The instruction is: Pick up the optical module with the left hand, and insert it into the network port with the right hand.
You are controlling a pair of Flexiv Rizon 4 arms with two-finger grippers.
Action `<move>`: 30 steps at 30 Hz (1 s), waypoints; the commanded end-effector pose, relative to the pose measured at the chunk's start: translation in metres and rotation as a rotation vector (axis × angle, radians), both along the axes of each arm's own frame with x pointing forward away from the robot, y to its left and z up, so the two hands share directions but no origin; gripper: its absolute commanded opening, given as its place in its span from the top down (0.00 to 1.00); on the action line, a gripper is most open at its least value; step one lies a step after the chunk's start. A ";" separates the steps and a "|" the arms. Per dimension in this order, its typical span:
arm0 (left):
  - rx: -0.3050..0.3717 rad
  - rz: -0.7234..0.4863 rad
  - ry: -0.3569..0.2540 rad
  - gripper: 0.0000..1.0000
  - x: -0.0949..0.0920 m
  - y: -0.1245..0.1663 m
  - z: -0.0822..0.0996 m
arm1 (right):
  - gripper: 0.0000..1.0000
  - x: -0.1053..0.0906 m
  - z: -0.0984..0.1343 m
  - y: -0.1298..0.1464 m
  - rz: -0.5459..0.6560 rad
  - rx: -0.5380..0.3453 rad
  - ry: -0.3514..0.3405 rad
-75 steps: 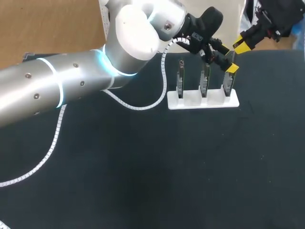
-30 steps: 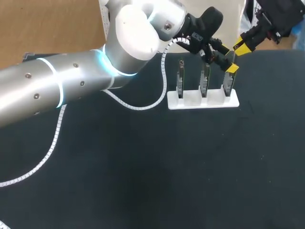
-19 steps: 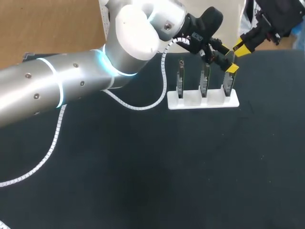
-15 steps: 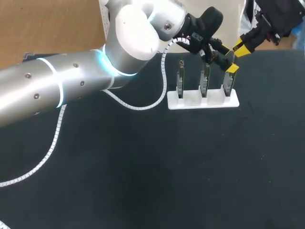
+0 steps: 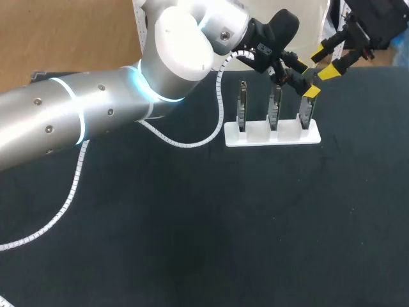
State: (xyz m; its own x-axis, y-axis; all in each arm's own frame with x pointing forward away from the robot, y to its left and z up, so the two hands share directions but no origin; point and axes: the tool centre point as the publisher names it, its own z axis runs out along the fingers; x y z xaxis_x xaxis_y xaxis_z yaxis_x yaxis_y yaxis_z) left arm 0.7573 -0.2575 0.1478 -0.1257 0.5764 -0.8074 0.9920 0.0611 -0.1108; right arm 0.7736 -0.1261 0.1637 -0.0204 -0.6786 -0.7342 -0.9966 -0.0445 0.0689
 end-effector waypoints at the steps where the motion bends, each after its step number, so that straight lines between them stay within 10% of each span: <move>1: 0.005 -0.002 0.002 0.00 0.001 -0.001 0.001 | 0.00 -0.004 0.003 -0.004 -0.015 0.030 0.004; 15: 0.005 -0.002 0.002 0.00 0.001 -0.001 0.001 | 0.00 0.000 0.012 -0.007 -0.016 0.099 0.028; 16: 0.005 -0.002 0.002 0.00 0.001 -0.001 0.001 | 0.13 0.000 0.012 -0.007 -0.016 0.100 0.027; 17: 0.005 -0.002 0.002 0.00 0.001 -0.001 0.001 | 0.57 0.000 0.012 -0.007 -0.016 0.101 0.026; 19: 0.005 -0.002 0.002 0.00 0.001 -0.001 0.001 | 1.00 0.000 0.013 -0.006 -0.017 0.103 0.022; 30: 0.005 -0.002 0.002 0.00 0.001 -0.001 0.001 | 1.00 -0.001 0.012 -0.001 -0.022 0.108 0.009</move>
State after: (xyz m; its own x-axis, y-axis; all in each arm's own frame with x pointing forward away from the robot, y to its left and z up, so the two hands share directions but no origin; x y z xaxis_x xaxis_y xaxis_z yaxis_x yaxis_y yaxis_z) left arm 0.7573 -0.2575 0.1478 -0.1257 0.5764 -0.8074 0.9920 0.0610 -0.1108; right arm 0.7740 -0.1286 0.1776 -0.0421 -0.5958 -0.8021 -0.9964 -0.0336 0.0772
